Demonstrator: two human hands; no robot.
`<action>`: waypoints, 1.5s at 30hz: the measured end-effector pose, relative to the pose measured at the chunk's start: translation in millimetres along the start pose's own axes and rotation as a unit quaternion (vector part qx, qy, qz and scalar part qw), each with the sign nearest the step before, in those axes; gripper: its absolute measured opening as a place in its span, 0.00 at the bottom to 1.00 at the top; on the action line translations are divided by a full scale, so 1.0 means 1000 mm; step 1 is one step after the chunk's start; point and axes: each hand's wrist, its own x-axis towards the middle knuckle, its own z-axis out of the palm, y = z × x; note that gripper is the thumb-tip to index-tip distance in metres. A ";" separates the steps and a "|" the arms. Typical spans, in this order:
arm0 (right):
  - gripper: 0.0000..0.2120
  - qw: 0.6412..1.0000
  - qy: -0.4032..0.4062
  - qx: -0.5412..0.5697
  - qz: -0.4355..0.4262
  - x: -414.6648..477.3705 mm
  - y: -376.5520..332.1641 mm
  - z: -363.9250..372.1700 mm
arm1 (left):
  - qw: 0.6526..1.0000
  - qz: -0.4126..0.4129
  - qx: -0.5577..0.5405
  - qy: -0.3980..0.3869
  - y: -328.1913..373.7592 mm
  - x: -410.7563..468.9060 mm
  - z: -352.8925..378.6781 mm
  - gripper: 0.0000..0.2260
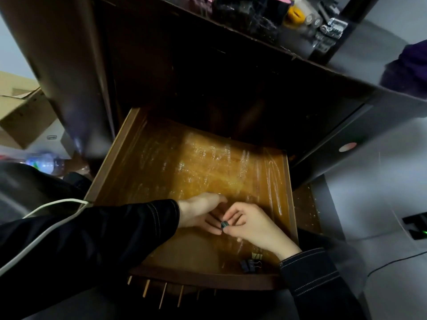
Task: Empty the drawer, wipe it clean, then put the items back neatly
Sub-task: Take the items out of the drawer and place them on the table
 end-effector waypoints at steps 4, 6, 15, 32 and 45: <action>0.05 0.996 0.029 0.065 -0.045 -0.004 -0.006 -0.003 | 0.993 -0.052 -0.078 -0.067 0.004 -0.007 0.004 0.18; 0.04 0.995 0.071 0.059 -0.049 -0.006 -0.005 -0.010 | 0.992 -0.064 -0.077 -0.073 0.004 -0.008 0.005 0.17; 0.09 0.847 -0.151 -0.506 0.058 -0.017 -0.011 -0.016 | 0.998 -0.045 0.022 -0.037 0.004 -0.008 0.008 0.12; 0.11 0.819 -0.207 -0.532 0.062 -0.013 -0.016 0.000 | 0.999 -0.038 -0.005 -0.017 0.006 -0.010 0.007 0.12; 0.06 0.994 0.076 -0.044 -0.071 -0.005 -0.029 -0.004 | 0.995 -0.049 -0.083 -0.040 0.008 -0.015 0.007 0.15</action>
